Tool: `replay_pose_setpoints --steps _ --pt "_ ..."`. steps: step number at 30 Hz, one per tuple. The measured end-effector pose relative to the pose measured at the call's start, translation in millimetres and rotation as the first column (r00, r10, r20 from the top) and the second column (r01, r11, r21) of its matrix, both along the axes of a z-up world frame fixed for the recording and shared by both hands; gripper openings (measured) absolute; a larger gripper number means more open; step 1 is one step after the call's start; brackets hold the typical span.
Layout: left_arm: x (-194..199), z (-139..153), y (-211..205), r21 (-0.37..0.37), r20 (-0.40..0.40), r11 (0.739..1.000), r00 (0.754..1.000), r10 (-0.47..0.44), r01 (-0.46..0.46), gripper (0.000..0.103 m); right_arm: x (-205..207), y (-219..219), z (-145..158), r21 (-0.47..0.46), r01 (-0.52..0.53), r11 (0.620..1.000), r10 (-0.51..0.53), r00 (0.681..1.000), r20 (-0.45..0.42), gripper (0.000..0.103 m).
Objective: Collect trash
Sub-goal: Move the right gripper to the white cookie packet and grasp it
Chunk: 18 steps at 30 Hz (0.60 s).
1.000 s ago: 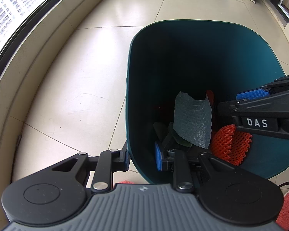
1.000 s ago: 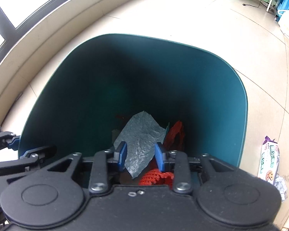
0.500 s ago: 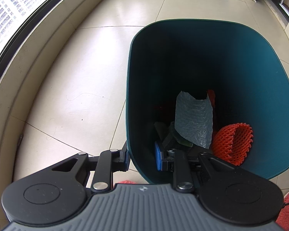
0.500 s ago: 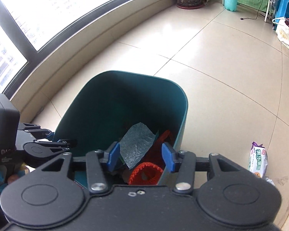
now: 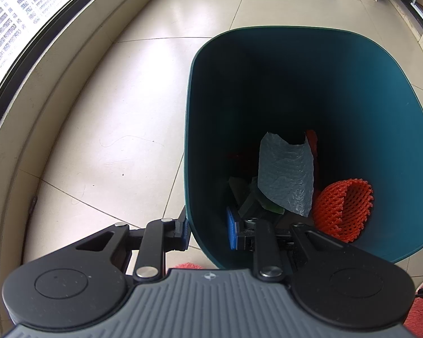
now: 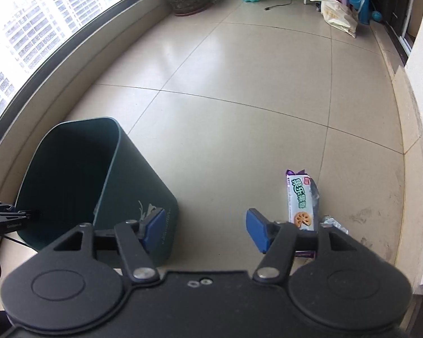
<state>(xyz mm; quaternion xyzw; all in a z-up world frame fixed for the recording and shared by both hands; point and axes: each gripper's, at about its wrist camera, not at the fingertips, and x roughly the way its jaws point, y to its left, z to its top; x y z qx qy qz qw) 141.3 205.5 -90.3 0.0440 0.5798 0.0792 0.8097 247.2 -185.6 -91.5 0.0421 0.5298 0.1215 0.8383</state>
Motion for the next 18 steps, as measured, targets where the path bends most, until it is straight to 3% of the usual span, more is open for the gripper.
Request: replay_pose_setpoints --steps 4,8,11,18 --pt "0 -2 -1 0.008 -0.002 1.0 1.0 0.001 -0.001 0.024 3 -37 -37 -0.007 0.098 0.995 -0.098 0.992 -0.074 0.064" --pt "2 -5 -3 0.016 -0.013 1.0 1.0 0.005 -0.005 0.024 16 -56 -70 -0.079 0.128 0.989 -0.134 0.988 -0.082 0.071" --pt "4 -9 -4 0.024 -0.021 1.0 1.0 0.01 -0.01 0.024 27 -69 -96 -0.102 0.148 0.984 -0.16 0.98 -0.117 0.082" --pt "8 -14 -6 0.035 -0.035 0.999 0.999 0.025 -0.024 0.024 55 -81 -161 -0.136 0.173 0.975 -0.199 0.958 -0.207 0.089"
